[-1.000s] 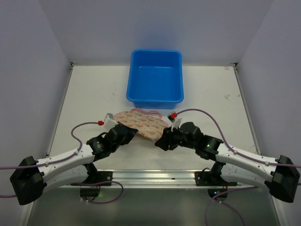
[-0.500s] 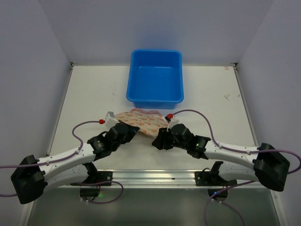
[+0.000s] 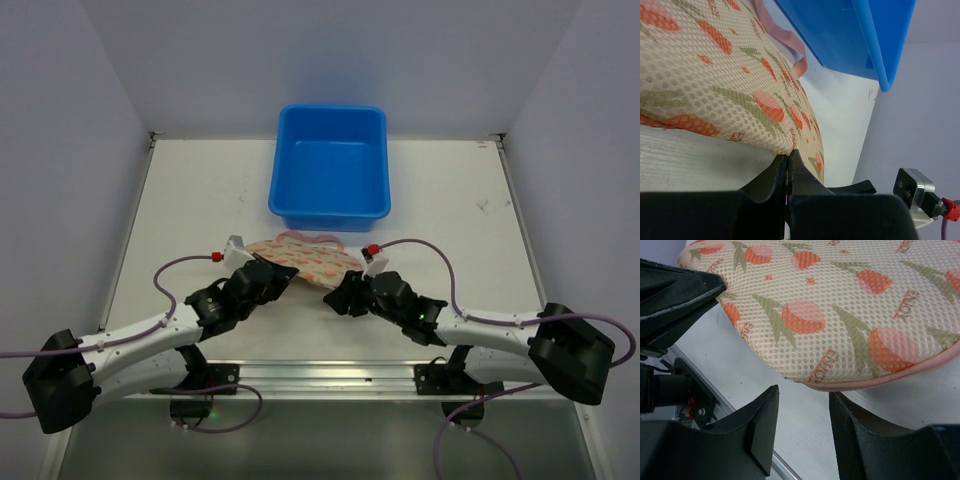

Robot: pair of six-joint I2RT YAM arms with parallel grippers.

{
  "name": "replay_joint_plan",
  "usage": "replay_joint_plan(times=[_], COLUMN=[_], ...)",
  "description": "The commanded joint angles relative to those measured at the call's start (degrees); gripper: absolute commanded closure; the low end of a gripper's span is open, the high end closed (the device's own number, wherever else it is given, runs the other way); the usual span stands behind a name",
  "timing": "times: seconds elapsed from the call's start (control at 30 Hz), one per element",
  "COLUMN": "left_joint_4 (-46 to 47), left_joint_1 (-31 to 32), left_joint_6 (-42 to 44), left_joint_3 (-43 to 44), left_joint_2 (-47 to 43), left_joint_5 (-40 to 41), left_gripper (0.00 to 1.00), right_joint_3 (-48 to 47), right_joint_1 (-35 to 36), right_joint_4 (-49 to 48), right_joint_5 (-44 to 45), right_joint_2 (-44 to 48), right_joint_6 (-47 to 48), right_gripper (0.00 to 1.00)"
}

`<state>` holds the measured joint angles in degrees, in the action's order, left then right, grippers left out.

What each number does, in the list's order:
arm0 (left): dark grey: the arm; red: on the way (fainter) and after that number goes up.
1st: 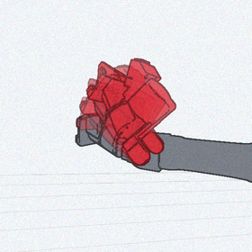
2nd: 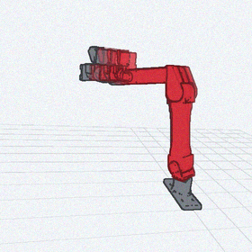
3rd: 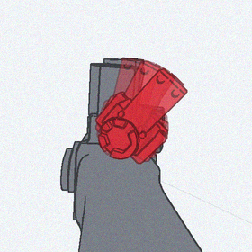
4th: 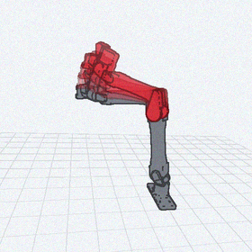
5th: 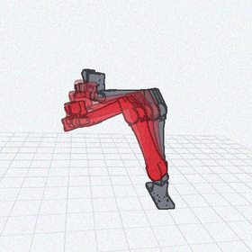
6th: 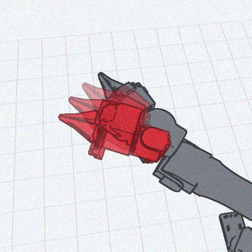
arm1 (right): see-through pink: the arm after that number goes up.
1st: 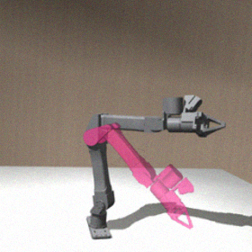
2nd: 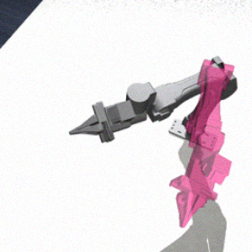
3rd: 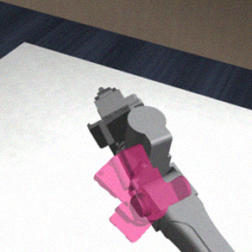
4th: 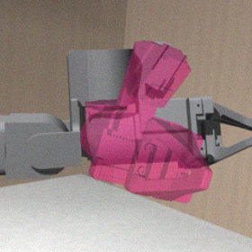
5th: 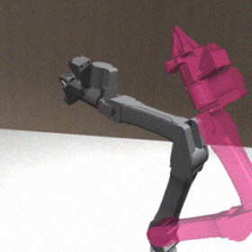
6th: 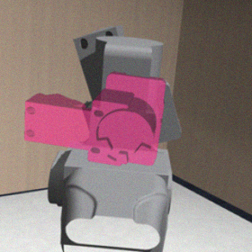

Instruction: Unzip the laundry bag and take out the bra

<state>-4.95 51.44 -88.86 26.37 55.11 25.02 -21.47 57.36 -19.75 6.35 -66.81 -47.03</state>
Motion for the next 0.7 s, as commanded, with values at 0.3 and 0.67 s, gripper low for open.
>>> replay_joint_plan(times=[0.3, 0.67], left_joint_4=[3.9, 3.9], left_joint_1=[0.2, 0.2], left_joint_6=[0.9, 1.0], left_joint_3=[1.7, 0.9], left_joint_2=[-0.2, -0.8], left_joint_5=[0.1, -0.1], left_gripper=[1.0, 1.0], right_joint_3=[1.5, 2.9], right_joint_1=[0.0, -0.3], right_joint_4=[-12.8, -13.5], right_joint_5=[3.5, 6.1], right_joint_2=[-1.4, -0.2], right_joint_6=[-0.1, -1.4], right_gripper=[0.54, 0.58])
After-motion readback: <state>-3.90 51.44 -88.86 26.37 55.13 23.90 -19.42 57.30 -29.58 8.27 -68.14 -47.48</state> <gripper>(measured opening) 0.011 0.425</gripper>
